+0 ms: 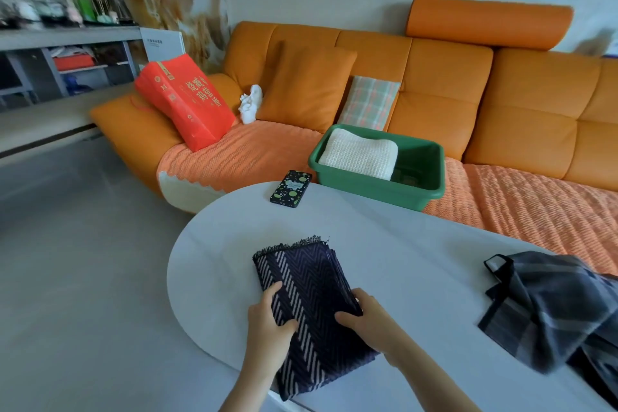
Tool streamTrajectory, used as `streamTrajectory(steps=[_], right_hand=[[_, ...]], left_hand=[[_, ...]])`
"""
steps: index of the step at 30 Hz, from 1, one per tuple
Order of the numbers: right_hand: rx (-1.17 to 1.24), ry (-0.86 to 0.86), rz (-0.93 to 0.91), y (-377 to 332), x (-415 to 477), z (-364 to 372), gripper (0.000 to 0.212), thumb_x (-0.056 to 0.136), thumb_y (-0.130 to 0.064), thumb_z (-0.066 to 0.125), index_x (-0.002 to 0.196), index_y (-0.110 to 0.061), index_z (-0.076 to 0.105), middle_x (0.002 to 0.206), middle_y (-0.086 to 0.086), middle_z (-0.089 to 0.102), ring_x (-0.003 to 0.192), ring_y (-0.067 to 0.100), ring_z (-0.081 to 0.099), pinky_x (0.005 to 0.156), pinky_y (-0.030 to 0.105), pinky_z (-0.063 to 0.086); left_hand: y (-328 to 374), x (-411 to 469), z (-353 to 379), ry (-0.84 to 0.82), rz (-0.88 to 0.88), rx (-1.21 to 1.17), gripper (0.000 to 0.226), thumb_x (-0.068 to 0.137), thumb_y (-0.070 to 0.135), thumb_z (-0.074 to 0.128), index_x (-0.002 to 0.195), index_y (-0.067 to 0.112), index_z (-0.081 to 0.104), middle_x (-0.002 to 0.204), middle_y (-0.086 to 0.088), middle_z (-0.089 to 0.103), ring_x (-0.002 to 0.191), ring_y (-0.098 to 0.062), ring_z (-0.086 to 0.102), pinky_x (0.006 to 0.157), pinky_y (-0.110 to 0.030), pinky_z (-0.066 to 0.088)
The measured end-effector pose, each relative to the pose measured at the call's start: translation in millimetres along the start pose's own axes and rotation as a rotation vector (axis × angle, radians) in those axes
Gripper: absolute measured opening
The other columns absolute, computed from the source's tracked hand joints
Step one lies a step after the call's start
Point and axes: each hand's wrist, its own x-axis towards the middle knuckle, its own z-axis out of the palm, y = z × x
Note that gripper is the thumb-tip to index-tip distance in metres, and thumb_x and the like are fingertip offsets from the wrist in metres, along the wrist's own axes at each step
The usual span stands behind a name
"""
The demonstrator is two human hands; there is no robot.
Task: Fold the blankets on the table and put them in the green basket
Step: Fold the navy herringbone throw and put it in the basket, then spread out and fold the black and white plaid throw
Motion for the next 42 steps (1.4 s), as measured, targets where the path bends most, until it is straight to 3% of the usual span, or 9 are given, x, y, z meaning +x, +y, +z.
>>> streamTrajectory(steps=[7, 12, 20, 24, 28, 32, 35, 37, 42], right_hand=[[0.114, 0.098, -0.099, -5.9, -17.9, -13.9, 0.05, 0.093, -0.01, 0.053, 0.139, -0.02, 0.037, 0.125, -0.001, 0.057, 0.112, 0.016, 0.057, 0.092, 0.028, 0.048], [0.003, 0.233, -0.146, -11.9, -15.5, -48.5, 0.056, 0.093, -0.015, 0.053, 0.144, -0.021, 0.033, 0.138, -0.001, 0.049, 0.124, 0.017, 0.049, 0.104, 0.034, 0.041], [0.011, 0.519, -0.247, -51.3, 15.3, -142.1, 0.055, 0.095, -0.014, 0.05, 0.146, -0.02, 0.028, 0.136, 0.002, 0.05, 0.119, 0.022, 0.051, 0.098, 0.038, 0.045], [0.004, 0.707, -0.284, -76.6, 56.1, -192.4, 0.055, 0.098, -0.01, 0.044, 0.147, -0.024, 0.025, 0.114, 0.018, 0.06, 0.097, 0.04, 0.058, 0.077, 0.049, 0.053], [-0.064, 0.874, -0.306, -77.0, 125.0, -236.4, 0.051, 0.097, -0.004, 0.04, 0.145, -0.021, 0.032, 0.105, 0.014, 0.057, 0.066, 0.022, 0.048, 0.051, 0.03, 0.036], [-0.156, 0.977, -0.234, -61.3, 201.9, -261.0, 0.054, 0.096, 0.004, 0.036, 0.143, -0.021, 0.035, 0.121, 0.01, 0.044, 0.068, 0.011, 0.043, 0.043, 0.015, 0.035], [-0.319, 0.929, -0.1, -30.5, 247.9, -261.7, 0.061, 0.09, 0.01, 0.034, 0.145, -0.016, 0.032, 0.138, 0.013, 0.036, 0.103, 0.025, 0.053, 0.069, 0.027, 0.052], [-0.471, 0.842, 0.043, -14.0, 267.9, -258.1, 0.052, 0.088, 0.008, 0.034, 0.137, -0.009, 0.04, 0.137, 0.015, 0.037, 0.113, 0.032, 0.05, 0.086, 0.039, 0.048], [-0.656, 0.688, 0.178, -6.9, 285.8, -258.5, 0.027, 0.092, 0.0, 0.039, 0.112, -0.002, 0.056, 0.123, 0.016, 0.045, 0.113, 0.033, 0.046, 0.086, 0.037, 0.041]], left_hand=[[19.2, -6.0, 9.1, -0.001, 0.037, -0.053, 0.073, 0.081, 0.0, 0.062, 0.143, 0.021, 0.03, 0.13, -0.004, 0.043, 0.121, -0.022, 0.046, 0.104, -0.037, 0.038], [59.6, 8.1, 27.1, -0.062, 0.109, -0.068, 0.068, 0.085, 0.004, 0.06, 0.144, 0.019, 0.03, 0.137, -0.002, 0.044, 0.125, -0.019, 0.043, 0.102, -0.032, 0.039], [166.3, 84.2, 77.0, -0.13, 0.339, -0.096, 0.068, 0.085, 0.002, 0.057, 0.144, 0.023, 0.031, 0.133, 0.0, 0.047, 0.117, -0.014, 0.048, 0.101, -0.033, 0.042], [227.1, 153.0, 120.7, -0.119, 0.482, -0.071, 0.064, 0.085, -0.002, 0.054, 0.142, 0.02, 0.035, 0.137, -0.001, 0.044, 0.126, -0.019, 0.043, 0.105, -0.031, 0.037], [263.8, 224.4, 172.6, -0.109, 0.62, 0.006, 0.059, 0.087, -0.006, 0.051, 0.139, 0.02, 0.04, 0.132, -0.007, 0.047, 0.122, -0.022, 0.046, 0.097, -0.026, 0.039], [275.8, 283.1, 216.1, -0.136, 0.644, 0.111, 0.058, 0.087, -0.013, 0.043, 0.135, 0.018, 0.045, 0.135, -0.008, 0.039, 0.121, -0.024, 0.044, 0.088, -0.02, 0.036], [247.3, 310.1, 241.8, -0.199, 0.63, 0.293, 0.054, 0.086, -0.009, 0.047, 0.132, 0.017, 0.05, 0.139, -0.01, 0.037, 0.124, -0.028, 0.04, 0.101, -0.035, 0.04], [218.3, 315.6, 254.4, -0.246, 0.643, 0.543, 0.044, 0.091, 0.003, 0.046, 0.132, 0.017, 0.051, 0.142, -0.007, 0.037, 0.126, -0.027, 0.039, 0.101, -0.038, 0.039], [205.8, 319.2, 261.3, -0.234, 0.696, 1.037, 0.041, 0.093, 0.011, 0.043, 0.133, 0.013, 0.049, 0.148, -0.007, 0.03, 0.138, -0.023, 0.02, 0.11, -0.032, 0.024]])
